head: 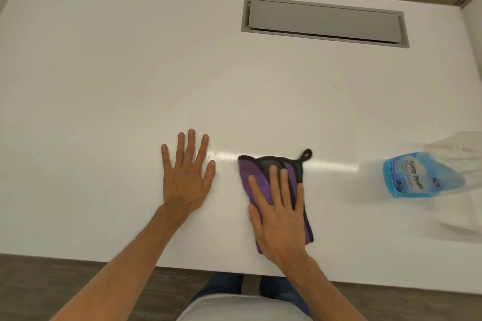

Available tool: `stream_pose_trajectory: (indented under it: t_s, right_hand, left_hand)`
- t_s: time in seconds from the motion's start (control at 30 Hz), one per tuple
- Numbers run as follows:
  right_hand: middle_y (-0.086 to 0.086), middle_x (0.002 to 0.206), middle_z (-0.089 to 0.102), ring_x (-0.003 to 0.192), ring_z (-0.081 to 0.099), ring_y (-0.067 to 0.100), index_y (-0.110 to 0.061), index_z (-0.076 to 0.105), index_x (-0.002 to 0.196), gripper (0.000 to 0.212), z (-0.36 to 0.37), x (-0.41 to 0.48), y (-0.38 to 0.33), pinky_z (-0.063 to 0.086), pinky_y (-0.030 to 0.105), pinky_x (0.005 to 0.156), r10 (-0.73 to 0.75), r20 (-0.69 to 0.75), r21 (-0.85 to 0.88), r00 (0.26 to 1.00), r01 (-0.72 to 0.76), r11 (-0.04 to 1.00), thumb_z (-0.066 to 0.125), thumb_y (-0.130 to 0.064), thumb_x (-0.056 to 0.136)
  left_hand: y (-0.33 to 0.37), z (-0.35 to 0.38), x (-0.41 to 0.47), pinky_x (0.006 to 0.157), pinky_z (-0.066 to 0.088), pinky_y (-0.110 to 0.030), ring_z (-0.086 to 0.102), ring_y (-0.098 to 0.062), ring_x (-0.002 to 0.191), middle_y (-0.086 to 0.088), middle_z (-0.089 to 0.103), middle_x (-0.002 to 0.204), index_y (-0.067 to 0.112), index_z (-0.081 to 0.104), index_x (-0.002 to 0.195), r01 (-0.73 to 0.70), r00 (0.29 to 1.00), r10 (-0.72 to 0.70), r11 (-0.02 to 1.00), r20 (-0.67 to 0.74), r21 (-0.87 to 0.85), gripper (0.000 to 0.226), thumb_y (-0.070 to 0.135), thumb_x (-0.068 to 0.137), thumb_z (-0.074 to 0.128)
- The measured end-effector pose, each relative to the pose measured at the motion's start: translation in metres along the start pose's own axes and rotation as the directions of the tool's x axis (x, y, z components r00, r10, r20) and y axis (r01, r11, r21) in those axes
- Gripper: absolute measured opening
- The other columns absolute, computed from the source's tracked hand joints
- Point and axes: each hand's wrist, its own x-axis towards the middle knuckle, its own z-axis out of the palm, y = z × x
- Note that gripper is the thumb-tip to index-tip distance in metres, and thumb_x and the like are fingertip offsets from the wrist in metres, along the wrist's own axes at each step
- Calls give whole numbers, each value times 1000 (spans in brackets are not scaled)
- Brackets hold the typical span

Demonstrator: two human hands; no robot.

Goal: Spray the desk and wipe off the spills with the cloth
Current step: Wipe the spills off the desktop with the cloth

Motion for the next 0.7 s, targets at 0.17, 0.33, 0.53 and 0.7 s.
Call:
stream_pose_trajectory:
  t_s: [0.17, 0.33, 0.53, 0.7]
  right_hand:
    - [12, 170, 9, 157, 4, 34, -30, 15, 162, 60, -5, 78, -20, 16, 63, 120, -173, -14, 14, 985, 173, 985, 31, -47, 107]
    - [11, 170, 5, 157, 0, 34, -33, 11, 161, 59, -16, 177, -16, 11, 61, 122, -207, 31, -32, 978, 208, 978, 23, -49, 106]
    - [11, 170, 11, 157, 7, 33, -33, 20, 160, 58, -35, 252, 32, 12, 61, 122, -57, 9, -11, 998, 57, 998, 26, -48, 104]
    - [12, 169, 12, 157, 7, 33, -35, 19, 160, 58, -38, 232, 90, 13, 63, 122, 156, -52, 5, 986, -156, 988, 26, -49, 105]
  left_hand:
    - [-1, 2, 1, 124, 7, -61, 1, -27, 159, -6, 4, 172, 26, 5, 164, 8, 1000, -7, 1000, 5, -9, 65, 49, 105, 19]
    - [0, 3, 1, 124, 9, -62, 1, -27, 159, -6, 4, 172, 25, 5, 164, 5, 1000, -5, 1000, -10, 11, 65, 48, 105, 23]
    - [-1, 5, 0, 124, 8, -62, -1, -26, 159, -4, 1, 173, 27, 5, 164, -5, 1000, 5, 1000, -23, -6, 64, 48, 106, 21]
    - [-1, 6, 0, 124, 7, -62, -1, -25, 159, -4, 1, 173, 27, 5, 164, -9, 1000, 8, 1000, -24, -21, 64, 49, 106, 22]
